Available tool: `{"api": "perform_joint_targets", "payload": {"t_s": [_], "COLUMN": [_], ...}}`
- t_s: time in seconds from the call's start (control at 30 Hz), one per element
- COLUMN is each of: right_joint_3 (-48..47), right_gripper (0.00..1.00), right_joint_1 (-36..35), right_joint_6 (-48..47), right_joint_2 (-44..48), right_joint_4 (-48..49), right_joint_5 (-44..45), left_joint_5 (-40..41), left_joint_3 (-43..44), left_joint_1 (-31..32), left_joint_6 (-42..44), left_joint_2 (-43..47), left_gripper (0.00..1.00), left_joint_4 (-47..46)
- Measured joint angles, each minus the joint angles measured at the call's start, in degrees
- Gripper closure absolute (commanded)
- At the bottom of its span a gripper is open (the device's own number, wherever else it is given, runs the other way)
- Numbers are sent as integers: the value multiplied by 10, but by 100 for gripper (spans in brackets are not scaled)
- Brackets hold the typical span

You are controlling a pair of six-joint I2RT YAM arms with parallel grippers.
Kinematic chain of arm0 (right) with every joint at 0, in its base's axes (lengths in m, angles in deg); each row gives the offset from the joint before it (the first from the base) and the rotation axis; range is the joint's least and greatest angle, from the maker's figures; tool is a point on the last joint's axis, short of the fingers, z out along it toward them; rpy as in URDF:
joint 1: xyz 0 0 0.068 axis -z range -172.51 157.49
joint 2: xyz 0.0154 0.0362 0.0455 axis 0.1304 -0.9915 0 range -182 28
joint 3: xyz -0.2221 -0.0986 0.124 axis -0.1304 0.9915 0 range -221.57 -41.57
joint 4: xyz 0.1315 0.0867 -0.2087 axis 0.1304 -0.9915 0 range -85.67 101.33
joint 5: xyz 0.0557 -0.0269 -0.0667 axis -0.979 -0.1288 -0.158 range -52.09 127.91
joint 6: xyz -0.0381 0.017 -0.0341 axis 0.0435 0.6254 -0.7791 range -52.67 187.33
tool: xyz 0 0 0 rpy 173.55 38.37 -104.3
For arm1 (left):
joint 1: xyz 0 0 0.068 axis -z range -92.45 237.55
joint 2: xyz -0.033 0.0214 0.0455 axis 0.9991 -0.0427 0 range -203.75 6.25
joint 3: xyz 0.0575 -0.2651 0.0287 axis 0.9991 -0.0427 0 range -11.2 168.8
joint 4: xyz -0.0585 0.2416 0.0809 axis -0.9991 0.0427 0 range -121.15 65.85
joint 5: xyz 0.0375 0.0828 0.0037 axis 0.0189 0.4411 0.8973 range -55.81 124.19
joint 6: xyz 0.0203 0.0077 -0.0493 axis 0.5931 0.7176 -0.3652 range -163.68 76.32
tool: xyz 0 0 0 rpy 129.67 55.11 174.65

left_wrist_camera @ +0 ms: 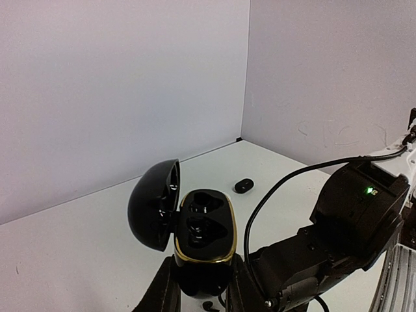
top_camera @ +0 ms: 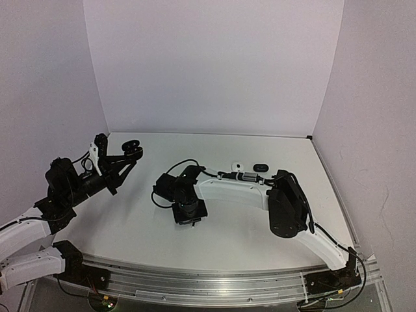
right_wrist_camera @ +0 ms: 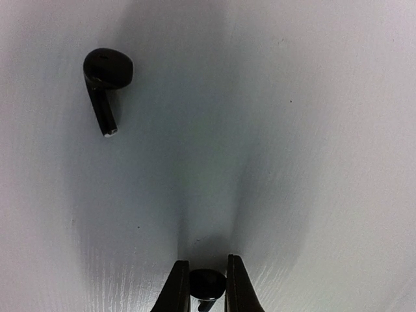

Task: Insert the wireless bluetooth earbuds into the charging case
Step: Pick up the right earbud from the center of the board, then insert the right earbud into the right side groove of the charging case.

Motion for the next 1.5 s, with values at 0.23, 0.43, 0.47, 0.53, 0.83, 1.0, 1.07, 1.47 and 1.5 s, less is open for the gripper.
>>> {"api": "perform_joint_targets", "payload": {"t_s": [0.23,0.43,0.47,0.53,0.83,1.0,1.07,1.47,1.5], "right_joint_3": [0,58,77,124,359,406,419,444,445], "right_gripper": [100,100,100,100,100,100,100,100,100], "right_joint_1": [0,0,0,-2,-37,-49,-50,-51,-51], "right_joint_6": [-35,-123,-147,-202,-475,-549,-571,-654,-659], "right_joint_2": [5,100,132,206,483,480,466,419,419], "right_joint_4": [14,109,142,229,744,912,955,1046,1049], "right_joint_5": [35,108,119,137,71,-41,-82,-196,-197], "left_joint_5": [0,-3,-4,-7,-51,-77,-85,-124,-126], "left_joint_3": [0,0,0,0,3,3,3,3,3], "left_joint_1": [0,0,0,0,0,0,0,0,0], "left_joint_6": [1,16,20,30,47,59,70,93,93], "left_joint_2": [0,0,0,-1,-24,-41,-47,-50,-50], "left_gripper": [100,100,100,100,100,100,100,100,100], "left_joint_4": [-1,-15,-18,-26,-84,-124,-144,-203,-203]}}
